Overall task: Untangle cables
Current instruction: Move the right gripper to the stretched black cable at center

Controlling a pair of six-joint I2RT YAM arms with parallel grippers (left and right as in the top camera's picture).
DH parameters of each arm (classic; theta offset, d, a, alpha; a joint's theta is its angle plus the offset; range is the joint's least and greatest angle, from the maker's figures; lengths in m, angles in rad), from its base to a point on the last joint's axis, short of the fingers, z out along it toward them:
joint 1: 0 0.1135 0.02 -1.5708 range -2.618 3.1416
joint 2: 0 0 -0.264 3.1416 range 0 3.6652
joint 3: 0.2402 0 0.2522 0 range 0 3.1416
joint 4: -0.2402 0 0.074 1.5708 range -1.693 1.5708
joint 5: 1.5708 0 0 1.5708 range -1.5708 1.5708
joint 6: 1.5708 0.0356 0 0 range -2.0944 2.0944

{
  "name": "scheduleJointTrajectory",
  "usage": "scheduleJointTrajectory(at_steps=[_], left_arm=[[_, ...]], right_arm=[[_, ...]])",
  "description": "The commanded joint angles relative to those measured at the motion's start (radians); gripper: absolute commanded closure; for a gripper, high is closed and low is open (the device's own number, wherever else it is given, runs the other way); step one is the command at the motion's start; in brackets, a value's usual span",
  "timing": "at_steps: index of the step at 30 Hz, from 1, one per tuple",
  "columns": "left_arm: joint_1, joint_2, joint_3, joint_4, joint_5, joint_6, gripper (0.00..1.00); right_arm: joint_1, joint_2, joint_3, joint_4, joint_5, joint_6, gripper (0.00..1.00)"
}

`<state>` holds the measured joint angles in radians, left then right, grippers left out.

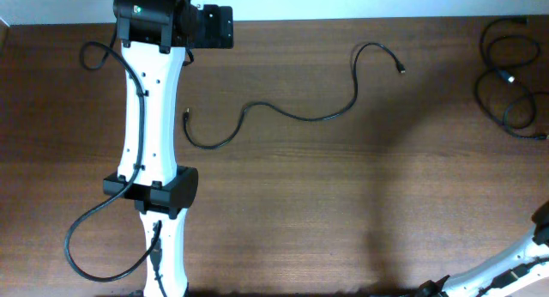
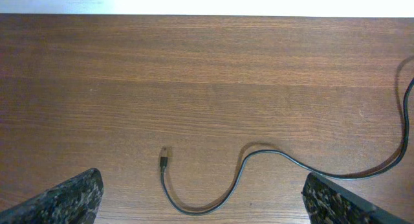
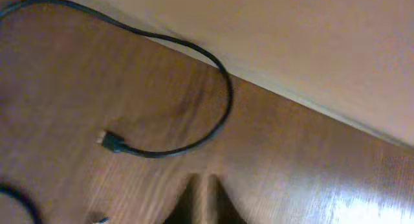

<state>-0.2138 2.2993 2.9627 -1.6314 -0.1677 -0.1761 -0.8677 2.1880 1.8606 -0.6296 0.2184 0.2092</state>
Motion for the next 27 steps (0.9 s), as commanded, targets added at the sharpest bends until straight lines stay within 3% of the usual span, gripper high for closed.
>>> scheduleJointTrajectory(at_steps=[1,5,8,17,19,20,21,23,24,25,26,27], left_arm=[[-0.002,-0.003,0.0,-0.002,0.007,0.012,0.01],[-0.002,-0.003,0.0,-0.002,0.007,0.013,0.01],[-0.002,-0.003,0.0,-0.001,0.007,0.013,0.01],[-0.002,-0.003,0.0,0.008,0.023,0.012,0.01],[-0.002,-0.003,0.0,0.007,0.023,0.013,0.01],[-0.002,-0.003,0.0,0.006,0.023,0.013,0.01],[-0.002,-0.003,0.0,0.006,0.022,0.013,0.01],[-0.002,-0.003,0.0,0.007,0.022,0.013,0.01],[-0.002,-0.003,0.0,0.006,0.022,0.013,0.01],[-0.002,-0.003,0.0,0.006,0.022,0.013,0.01],[-0.002,-0.003,0.0,0.006,0.022,0.014,0.01],[-0.002,-0.003,0.0,0.008,0.022,0.02,0.01]], right_arm=[[0.046,-0.028,0.018,-0.024,-0.028,-0.001,0.01],[0.167,-0.083,0.032,-0.041,-0.137,-0.183,0.03],[0.362,-0.135,0.032,-0.086,-0.139,-0.338,0.11],[0.875,-0.154,0.032,-0.263,-0.183,-0.291,0.13],[0.962,-0.154,0.032,-0.33,-0.248,-0.409,0.13],[1.02,-0.154,0.032,-0.406,-0.32,-0.541,0.13],[1.062,-0.154,0.032,-0.484,-0.389,-0.719,0.2],[1.133,-0.154,0.028,-0.576,-0.443,-1.004,0.51],[1.149,-0.152,0.028,-0.56,-0.415,-1.098,0.01],[1.154,-0.151,0.028,-0.535,-0.361,-1.091,0.01],[1.155,-0.151,0.028,-0.533,-0.367,-0.995,0.01],[1.155,-0.151,0.028,-0.546,-0.47,-0.995,0.01]])
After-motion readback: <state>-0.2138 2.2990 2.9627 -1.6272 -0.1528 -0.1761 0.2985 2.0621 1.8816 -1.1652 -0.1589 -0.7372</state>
